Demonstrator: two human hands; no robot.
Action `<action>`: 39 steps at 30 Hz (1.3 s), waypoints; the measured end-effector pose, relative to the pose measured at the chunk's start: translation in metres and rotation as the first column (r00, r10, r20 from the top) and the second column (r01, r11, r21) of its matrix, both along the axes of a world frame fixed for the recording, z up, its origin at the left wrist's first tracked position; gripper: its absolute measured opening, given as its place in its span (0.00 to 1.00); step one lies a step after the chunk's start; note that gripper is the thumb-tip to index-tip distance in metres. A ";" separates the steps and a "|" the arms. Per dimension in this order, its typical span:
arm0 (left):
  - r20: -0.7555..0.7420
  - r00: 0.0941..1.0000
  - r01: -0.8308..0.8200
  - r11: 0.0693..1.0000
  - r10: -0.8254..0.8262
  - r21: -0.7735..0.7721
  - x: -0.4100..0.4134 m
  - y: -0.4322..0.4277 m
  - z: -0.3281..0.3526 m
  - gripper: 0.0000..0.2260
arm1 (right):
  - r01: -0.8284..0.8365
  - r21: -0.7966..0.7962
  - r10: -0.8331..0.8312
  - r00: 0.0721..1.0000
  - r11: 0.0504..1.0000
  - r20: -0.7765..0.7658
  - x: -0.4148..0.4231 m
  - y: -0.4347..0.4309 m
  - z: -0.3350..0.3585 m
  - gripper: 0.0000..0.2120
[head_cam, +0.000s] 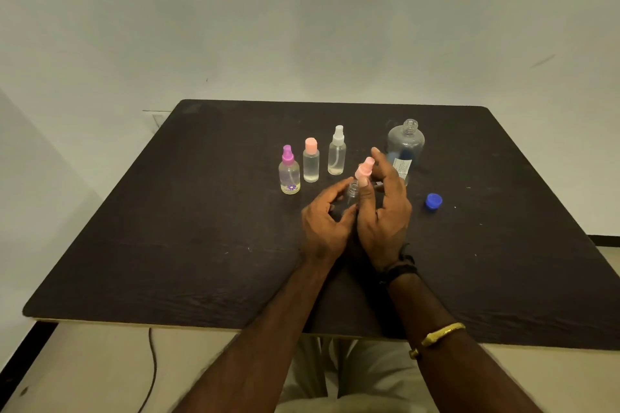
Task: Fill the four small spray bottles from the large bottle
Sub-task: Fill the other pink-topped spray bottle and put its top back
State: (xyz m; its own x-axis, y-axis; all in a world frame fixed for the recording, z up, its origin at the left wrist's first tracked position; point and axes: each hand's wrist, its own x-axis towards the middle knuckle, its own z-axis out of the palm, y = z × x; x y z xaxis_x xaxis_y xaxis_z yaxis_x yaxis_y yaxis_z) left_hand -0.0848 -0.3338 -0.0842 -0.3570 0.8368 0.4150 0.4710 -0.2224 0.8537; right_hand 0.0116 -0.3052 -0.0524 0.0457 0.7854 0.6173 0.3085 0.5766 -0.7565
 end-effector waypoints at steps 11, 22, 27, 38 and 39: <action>0.102 0.995 0.003 0.998 0.003 -0.056 0.002 -0.001 0.004 0.30 | 0.030 0.093 -0.022 0.996 0.995 -0.090 -0.011 0.016 0.048 0.15; 0.132 0.989 -0.060 0.998 0.060 -0.003 0.004 -0.003 0.006 0.25 | 0.062 -0.084 -0.072 0.990 0.995 -0.120 0.007 0.014 0.018 0.05; 0.114 0.992 -0.053 0.998 0.051 0.017 0.004 -0.002 0.005 0.27 | 0.164 -0.192 -0.153 0.985 0.967 0.075 0.015 0.014 -0.003 0.07; 0.140 0.989 -0.029 0.998 0.037 -0.058 0.004 -0.001 0.005 0.25 | 0.294 -0.403 -0.089 0.886 0.867 0.456 0.024 0.009 -0.016 0.08; 0.142 0.989 -0.027 0.998 0.035 -0.060 0.004 -0.001 0.005 0.25 | 0.298 -0.406 -0.085 0.881 0.864 0.465 0.024 0.009 -0.015 0.08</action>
State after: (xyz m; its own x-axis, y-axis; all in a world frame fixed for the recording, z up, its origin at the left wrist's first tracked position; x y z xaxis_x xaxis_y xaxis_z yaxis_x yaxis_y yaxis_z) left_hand -0.0813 -0.3348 -0.0791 -0.4350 0.8456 0.3095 0.3494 -0.1582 0.9235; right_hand 0.0359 -0.2964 -0.0678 0.0475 0.9810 0.1878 0.7215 0.0963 -0.6857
